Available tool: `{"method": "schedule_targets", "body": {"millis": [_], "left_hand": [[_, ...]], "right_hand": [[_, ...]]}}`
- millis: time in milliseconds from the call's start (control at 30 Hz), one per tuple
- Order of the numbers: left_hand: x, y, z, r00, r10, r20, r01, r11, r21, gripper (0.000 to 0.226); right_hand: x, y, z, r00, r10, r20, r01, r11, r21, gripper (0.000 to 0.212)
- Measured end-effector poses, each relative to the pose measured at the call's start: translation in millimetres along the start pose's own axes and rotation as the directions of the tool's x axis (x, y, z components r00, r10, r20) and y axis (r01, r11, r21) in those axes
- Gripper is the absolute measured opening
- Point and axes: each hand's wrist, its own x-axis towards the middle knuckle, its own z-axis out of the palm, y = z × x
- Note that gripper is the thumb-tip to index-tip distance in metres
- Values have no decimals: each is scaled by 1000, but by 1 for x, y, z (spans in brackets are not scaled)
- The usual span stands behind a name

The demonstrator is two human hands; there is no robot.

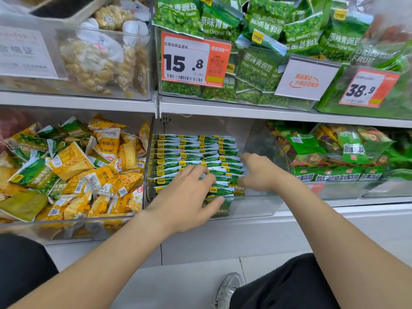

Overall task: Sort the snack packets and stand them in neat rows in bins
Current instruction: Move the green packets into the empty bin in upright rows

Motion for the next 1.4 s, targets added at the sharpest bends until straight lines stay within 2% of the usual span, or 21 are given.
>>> {"method": "schedule_targets", "body": {"millis": [133, 200, 300, 367, 467, 667, 800, 867, 900, 933, 967, 1033, 1100, 1200, 1400], "left_hand": [[-12, -3, -26, 977, 80, -197, -83, 997, -7, 37], [-23, -10, -47, 939, 83, -333, -88, 996, 1, 26], [-42, -28, -82, 880, -47, -473, 79, 996, 49, 12], [-55, -46, -99, 862, -249, -440, 287, 958, 19, 9], [-75, -92, -114, 807, -521, -279, 523, 849, -74, 16], [-110, -175, -147, 665, -737, -116, 738, 673, -50, 24], [-123, -208, -139, 641, -767, -10, 765, 639, 81, 27], [-124, -218, -134, 621, -783, 25, 779, 621, 90, 35], [-124, -220, -132, 607, -794, 22, 790, 607, 83, 29], [-124, -222, -131, 601, -799, 7, 797, 600, 72, 16], [-124, -226, -129, 592, -805, -18, 805, 591, 46, 15], [-125, -231, -126, 576, -817, -38, 817, 576, -3, 35], [-126, -231, -126, 562, -826, -33, 826, 563, -28, 39], [-124, -231, -126, 560, -828, -34, 826, 561, -49, 46], [-124, -231, -130, 533, -845, -38, 841, 534, -91, 40]], "right_hand": [[-26, -45, -12, 952, -142, -273, 186, 972, 143, 44], [-37, -75, -13, 921, -208, -329, 280, 941, 189, 39], [-53, -125, -11, 862, -342, -374, 434, 878, 199, 37], [-66, -160, -9, 807, -438, -397, 541, 817, 198, 38], [-74, -201, 1, 761, -546, -351, 630, 751, 196, 38], [-55, -266, 30, 708, -678, -195, 701, 708, 86, 37], [-39, -300, 56, 673, -731, -115, 740, 662, 119, 26], [-33, -315, 76, 657, -752, -58, 751, 646, 135, 17], [-30, -322, 87, 662, -749, -29, 745, 654, 129, 13], [-27, -329, 96, 678, -735, -13, 730, 672, 123, 18], [-24, -336, 105, 691, -723, -8, 719, 685, 116, 29], [-19, -346, 118, 711, -703, -23, 700, 704, 119, 36], [-18, -355, 121, 722, -691, -26, 687, 712, 145, 36], [-15, -359, 119, 764, -645, -11, 637, 752, 170, 46], [-21, -360, 106, 833, -553, 22, 535, 814, 224, 56]]}}
